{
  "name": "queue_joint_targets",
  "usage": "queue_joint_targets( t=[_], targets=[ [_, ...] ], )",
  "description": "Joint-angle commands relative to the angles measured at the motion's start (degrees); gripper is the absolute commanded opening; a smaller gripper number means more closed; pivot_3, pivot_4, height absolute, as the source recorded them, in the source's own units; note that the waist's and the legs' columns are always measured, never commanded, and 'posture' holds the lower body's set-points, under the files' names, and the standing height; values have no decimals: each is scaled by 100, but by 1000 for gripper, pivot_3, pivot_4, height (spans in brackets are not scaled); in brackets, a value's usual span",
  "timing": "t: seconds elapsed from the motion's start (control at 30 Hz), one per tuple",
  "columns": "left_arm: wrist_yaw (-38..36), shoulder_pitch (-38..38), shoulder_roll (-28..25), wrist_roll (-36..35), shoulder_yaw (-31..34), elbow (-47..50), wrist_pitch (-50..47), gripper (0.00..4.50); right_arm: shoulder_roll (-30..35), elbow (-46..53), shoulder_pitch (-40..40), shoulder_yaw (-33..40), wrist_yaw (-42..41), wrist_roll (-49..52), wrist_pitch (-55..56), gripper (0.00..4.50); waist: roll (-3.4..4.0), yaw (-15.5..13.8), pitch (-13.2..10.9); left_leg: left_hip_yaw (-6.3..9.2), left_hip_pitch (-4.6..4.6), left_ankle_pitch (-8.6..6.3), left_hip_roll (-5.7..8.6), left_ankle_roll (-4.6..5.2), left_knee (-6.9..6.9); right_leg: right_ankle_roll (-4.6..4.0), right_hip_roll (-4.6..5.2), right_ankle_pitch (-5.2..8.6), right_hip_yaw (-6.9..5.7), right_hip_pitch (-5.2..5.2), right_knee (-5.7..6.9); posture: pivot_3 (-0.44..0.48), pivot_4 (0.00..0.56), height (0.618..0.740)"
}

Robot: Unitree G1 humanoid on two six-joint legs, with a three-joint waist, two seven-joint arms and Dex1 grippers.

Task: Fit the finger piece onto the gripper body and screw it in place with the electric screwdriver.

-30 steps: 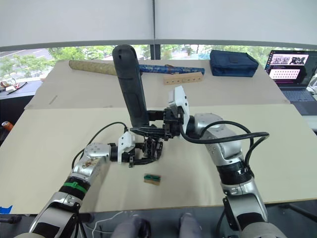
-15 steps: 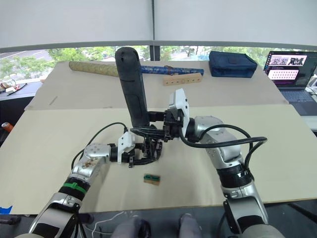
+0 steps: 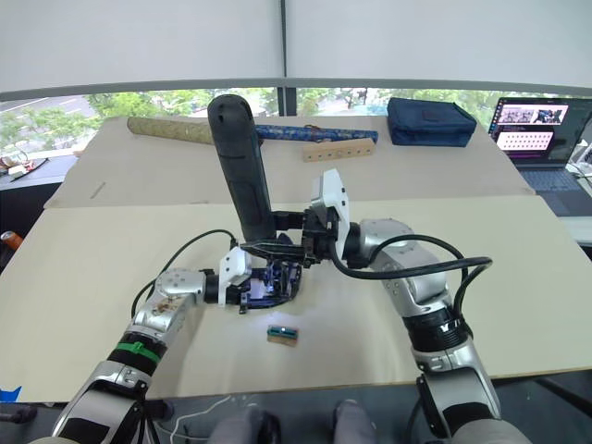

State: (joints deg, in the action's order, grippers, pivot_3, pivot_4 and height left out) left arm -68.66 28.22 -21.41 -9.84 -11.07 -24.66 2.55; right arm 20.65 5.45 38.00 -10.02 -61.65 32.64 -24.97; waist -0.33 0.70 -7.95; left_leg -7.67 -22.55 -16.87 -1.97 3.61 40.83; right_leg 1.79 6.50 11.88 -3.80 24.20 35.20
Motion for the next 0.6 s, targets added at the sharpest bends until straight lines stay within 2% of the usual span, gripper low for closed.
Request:
queue_joint_targets(
  t=[0.03,0.27,0.57,0.6],
  targets=[
    [-111,-114,-53,-1,-76,69,-79,2290,-73,3,96,55,-104,136,-92,1895,0,0,0,0,-1,0,0,0,0,0,0,0,0,2,0,0,150,740],
    [-33,-158,-95,80,-113,56,-158,2290,-46,312,592,465,-279,549,-139,1895,-1,-1,-2,0,-31,0,2,0,0,0,-1,-1,-3,23,13,0,150,740],
    [83,-180,-101,85,-109,69,-344,2290,124,249,748,517,-669,528,17,1895,-2,0,-2,-1,-30,-1,2,2,0,0,-1,-1,-5,20,10,0,150,740],
    [146,-174,-112,129,-100,41,-308,2790,111,250,770,575,-689,592,14,1895,-2,0,-2,-1,-29,-1,2,2,1,0,-1,-1,-5,20,10,0,150,740]
  ],
)
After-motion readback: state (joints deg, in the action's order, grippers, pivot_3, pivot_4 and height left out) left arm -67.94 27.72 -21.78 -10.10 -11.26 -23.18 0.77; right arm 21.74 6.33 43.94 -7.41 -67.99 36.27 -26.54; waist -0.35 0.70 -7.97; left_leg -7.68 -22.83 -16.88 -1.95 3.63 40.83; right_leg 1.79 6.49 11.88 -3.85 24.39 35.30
